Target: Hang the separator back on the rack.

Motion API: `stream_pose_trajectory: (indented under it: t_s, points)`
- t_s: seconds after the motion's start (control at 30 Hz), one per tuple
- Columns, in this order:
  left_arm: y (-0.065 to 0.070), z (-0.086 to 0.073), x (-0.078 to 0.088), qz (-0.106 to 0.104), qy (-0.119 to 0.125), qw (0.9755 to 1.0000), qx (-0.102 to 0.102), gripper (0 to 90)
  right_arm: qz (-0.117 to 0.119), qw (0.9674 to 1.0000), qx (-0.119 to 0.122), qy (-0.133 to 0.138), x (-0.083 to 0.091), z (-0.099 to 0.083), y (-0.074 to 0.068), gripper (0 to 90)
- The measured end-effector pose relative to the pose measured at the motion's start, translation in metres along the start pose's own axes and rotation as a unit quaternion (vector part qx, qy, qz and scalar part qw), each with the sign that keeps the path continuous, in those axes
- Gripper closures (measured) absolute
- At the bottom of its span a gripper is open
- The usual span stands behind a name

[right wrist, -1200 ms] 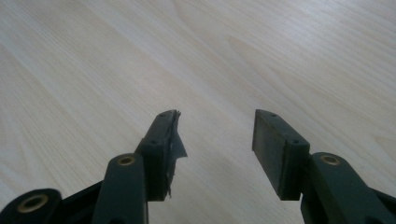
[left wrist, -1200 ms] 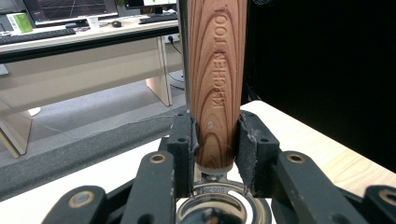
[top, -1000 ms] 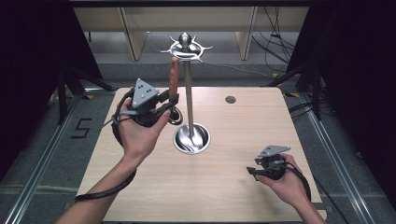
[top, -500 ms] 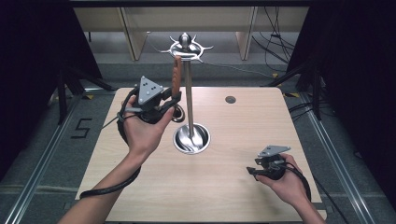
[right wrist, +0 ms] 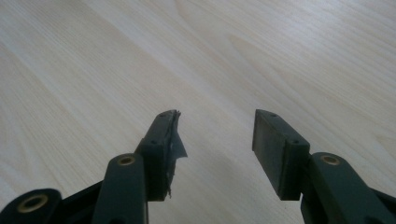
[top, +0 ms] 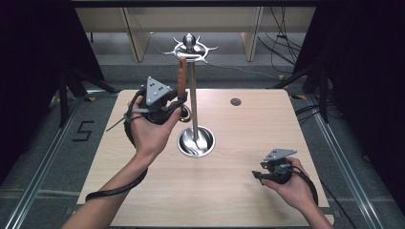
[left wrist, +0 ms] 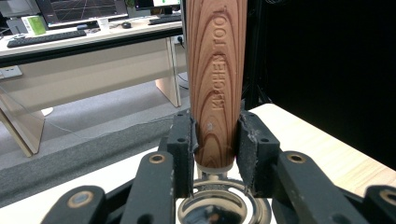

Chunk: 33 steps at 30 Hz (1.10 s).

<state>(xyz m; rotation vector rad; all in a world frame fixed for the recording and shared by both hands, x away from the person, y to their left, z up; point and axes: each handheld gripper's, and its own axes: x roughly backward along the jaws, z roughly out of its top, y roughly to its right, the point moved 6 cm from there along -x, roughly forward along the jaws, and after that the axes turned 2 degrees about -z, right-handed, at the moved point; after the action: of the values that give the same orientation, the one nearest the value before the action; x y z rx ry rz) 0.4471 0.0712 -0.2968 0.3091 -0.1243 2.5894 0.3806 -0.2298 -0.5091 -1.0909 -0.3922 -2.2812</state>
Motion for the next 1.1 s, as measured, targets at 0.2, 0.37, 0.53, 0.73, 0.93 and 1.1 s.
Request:
stream_pose_trajectory:
  t_s: [0.2, 0.37, 0.53, 0.73, 0.93, 1.1]
  points:
    - [0.0002, 0.0001, -0.0015, 0.001, 0.001, 1.0, -0.001, 67.8, 0.0, 1.0, 0.004, 0.0, 0.0001, 0.0003, 0.0012, 51.3]
    - [0.0005, -0.0004, -0.0025, 0.003, -0.001, 1.0, -0.004, 67.6, 0.001, 0.9999, -0.01, 0.009, -0.0013, 0.001, -0.0013, 51.3]
    - [0.0012, -0.0019, -0.004, 0.001, -0.003, 1.0, -0.004, 67.4, 0.001, 0.9999, -0.01, 0.011, -0.0023, 0.0008, -0.0015, 51.2]
    - [0.0012, -0.0025, -0.0043, -0.001, -0.004, 1.0, -0.006, 67.2, 0.004, 0.9999, -0.01, 0.002, -0.0006, 0.0004, -0.0019, 51.2]
    - [0.0013, -0.0045, -0.0045, -0.005, -0.006, 1.0, -0.005, 66.9, 0.003, 0.9999, -0.01, 0.001, -0.0005, 0.0005, -0.0022, 51.1]
    - [0.0012, -0.0054, -0.0039, -0.008, -0.007, 0.9999, -0.007, 66.5, 0.004, 0.9999, -0.01, 0.001, -0.0006, 0.0005, -0.0019, 51.1]
